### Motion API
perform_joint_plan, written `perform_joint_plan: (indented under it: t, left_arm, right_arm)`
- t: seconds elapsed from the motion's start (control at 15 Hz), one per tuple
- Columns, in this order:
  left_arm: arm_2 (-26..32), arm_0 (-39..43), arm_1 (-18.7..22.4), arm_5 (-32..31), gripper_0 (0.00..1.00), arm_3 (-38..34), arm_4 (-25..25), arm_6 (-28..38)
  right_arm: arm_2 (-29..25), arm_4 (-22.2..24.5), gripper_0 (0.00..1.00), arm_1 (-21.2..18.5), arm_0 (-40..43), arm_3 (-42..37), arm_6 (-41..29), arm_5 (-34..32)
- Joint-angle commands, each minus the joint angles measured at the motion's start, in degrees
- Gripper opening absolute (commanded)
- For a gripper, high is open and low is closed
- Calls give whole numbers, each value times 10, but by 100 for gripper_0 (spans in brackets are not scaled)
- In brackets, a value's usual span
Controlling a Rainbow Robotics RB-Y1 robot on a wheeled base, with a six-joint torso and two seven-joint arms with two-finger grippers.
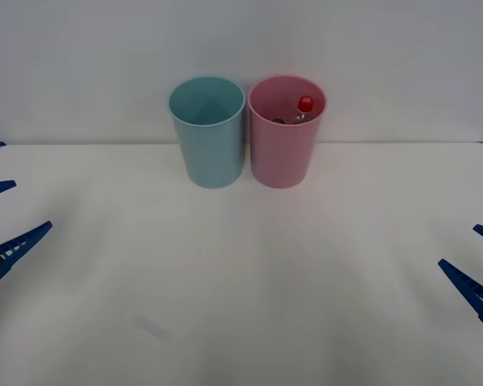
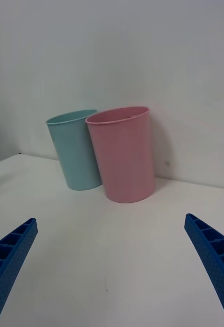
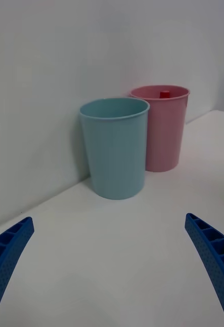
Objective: Grasp the object on the table and drop it into the matching bin: aluminum can to the light blue bin, PET bottle to the pink bin.
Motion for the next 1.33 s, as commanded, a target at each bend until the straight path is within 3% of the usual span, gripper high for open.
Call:
perform_joint_plan:
  t: [0.07, 0.4, 0.73, 1.33]
  left_arm:
    - [5, 24, 11, -25, 100, 1, -1, -7]
    - [15, 40, 10, -33, 100, 26, 3, -62]
    - [18, 42, 10, -45, 100, 41, 61, 74]
    - [12, 48, 11, -42, 100, 41, 51, 86]
  right_arm:
    - [0, 0, 100, 0, 0, 0, 0, 0]
    - [0, 0, 100, 0, 0, 0, 0, 0]
    - [0, 0, 100, 0, 0, 0, 0, 0]
    - [0, 0, 100, 0, 0, 0, 0, 0]
